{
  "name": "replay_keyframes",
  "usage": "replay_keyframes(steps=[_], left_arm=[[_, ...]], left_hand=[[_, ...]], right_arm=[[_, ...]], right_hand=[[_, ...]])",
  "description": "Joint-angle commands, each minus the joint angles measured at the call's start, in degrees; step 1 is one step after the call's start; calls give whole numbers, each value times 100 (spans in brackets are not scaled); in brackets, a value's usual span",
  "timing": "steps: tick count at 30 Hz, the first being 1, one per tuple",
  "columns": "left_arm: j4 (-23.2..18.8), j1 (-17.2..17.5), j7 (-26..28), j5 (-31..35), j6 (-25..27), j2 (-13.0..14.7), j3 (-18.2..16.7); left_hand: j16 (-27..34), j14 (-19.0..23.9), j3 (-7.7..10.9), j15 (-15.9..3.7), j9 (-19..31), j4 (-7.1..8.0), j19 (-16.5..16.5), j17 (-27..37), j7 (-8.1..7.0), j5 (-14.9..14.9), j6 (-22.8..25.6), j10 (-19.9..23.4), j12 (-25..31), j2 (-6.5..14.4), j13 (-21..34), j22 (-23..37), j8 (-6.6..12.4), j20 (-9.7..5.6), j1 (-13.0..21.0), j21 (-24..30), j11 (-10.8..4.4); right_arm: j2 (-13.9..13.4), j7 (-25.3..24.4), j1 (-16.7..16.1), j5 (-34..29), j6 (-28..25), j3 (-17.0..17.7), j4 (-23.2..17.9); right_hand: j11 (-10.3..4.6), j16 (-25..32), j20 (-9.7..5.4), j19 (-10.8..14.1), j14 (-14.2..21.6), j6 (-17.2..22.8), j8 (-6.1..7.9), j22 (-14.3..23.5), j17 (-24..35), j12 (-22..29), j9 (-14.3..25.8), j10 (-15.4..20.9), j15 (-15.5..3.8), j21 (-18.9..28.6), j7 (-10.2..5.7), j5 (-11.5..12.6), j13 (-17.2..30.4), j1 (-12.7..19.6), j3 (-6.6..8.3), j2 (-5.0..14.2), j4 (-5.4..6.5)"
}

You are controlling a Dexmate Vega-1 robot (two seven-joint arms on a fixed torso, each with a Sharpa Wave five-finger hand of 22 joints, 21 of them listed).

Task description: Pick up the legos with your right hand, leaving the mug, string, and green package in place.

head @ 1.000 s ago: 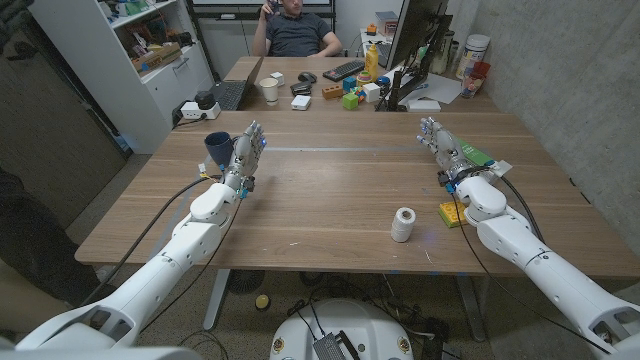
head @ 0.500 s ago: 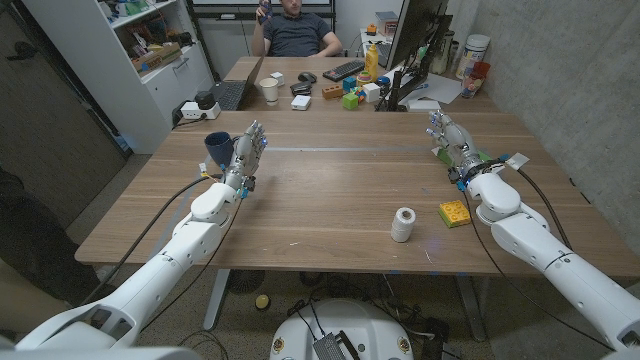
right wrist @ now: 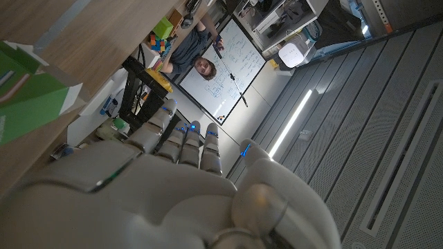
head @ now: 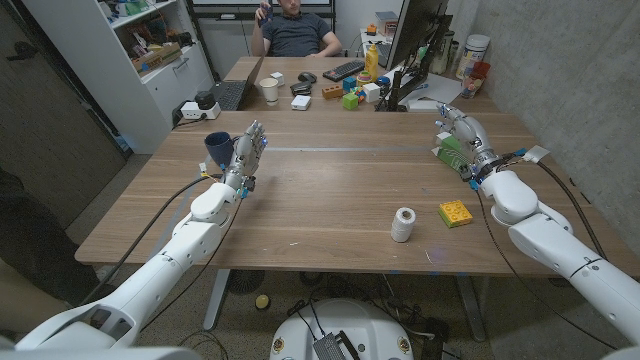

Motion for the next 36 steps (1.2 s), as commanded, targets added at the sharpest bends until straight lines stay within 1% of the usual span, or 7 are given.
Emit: replay_keyframes(steps=[1,12,16,19,24,32,36], left_arm=[[15,-8,-39,4,-14,9,9],[-12,-15,-43,21,-14,18,18],[-21,-15,-43,25,-13,21,19],[-18,-22,-47,30,-15,20,23],[-1,-42,-67,35,-35,6,32],[11,-74,-89,43,-11,3,53],[24,-107,-111,60,-9,-1,72]], left_hand=[[41,-1445,-15,12,33,-12,-736,10,-10,26,-277,-915,37,626,23,27,34,-96,-21,27,-12],[41,-1450,-25,11,33,-11,-741,11,-7,28,-282,-919,37,627,23,28,30,-99,-21,28,-13],[43,-1446,-29,9,33,-12,-738,11,-11,28,-274,-918,38,626,23,28,33,-97,-22,29,-16],[43,-1447,-34,7,33,-12,-739,11,-13,28,-273,-919,38,623,23,28,32,-98,-22,29,-18],[42,-1450,-39,7,33,-13,-740,11,-16,29,-272,-920,38,621,23,28,32,-100,-22,30,-19],[45,-1447,-48,1,33,-13,-744,11,-24,29,-258,-919,38,618,23,28,36,-96,-23,29,-24],[46,-1444,-55,2,33,-14,-745,11,-22,29,-228,-918,39,615,23,28,45,-79,-23,29,-26]], right_arm=[[-287,-261,-567,-329,-28,445,-568],[-464,-542,-1074,-879,-281,922,-1120],[-486,-583,-1245,-1059,-328,1094,-1249],[-503,-637,-1393,-1239,-422,1237,-1379],[-533,-663,-1632,-1542,-573,1479,-1575],[-439,-670,-2002,-1932,-850,1854,-1858],[-323,-742,-2173,-2192,-962,2004,-1991]], right_hand=[[3,-12,-116,52,50,62,14,28,3,-10,18,49,10,-4,-14,-17,22,119,56,45,-61],[-50,-12,-129,48,58,106,10,28,21,-25,21,55,-15,-29,-47,-53,24,193,94,82,-108],[-53,-16,-122,31,71,155,15,25,19,-27,22,79,-28,-51,-48,-76,24,267,130,91,-166],[-127,-15,-130,38,80,188,15,22,24,-29,23,99,-61,-61,-62,-99,24,318,152,103,-202],[-151,-9,-169,40,89,194,5,19,35,-36,25,107,-65,-74,-95,-124,24,347,160,111,-220],[-152,5,-215,27,108,213,0,13,52,-41,27,120,-76,-95,-106,-154,26,364,160,120,-224],[-133,19,-224,29,119,221,-6,10,77,-39,29,142,-80,-105,-65,-178,26,327,148,132,-173]])
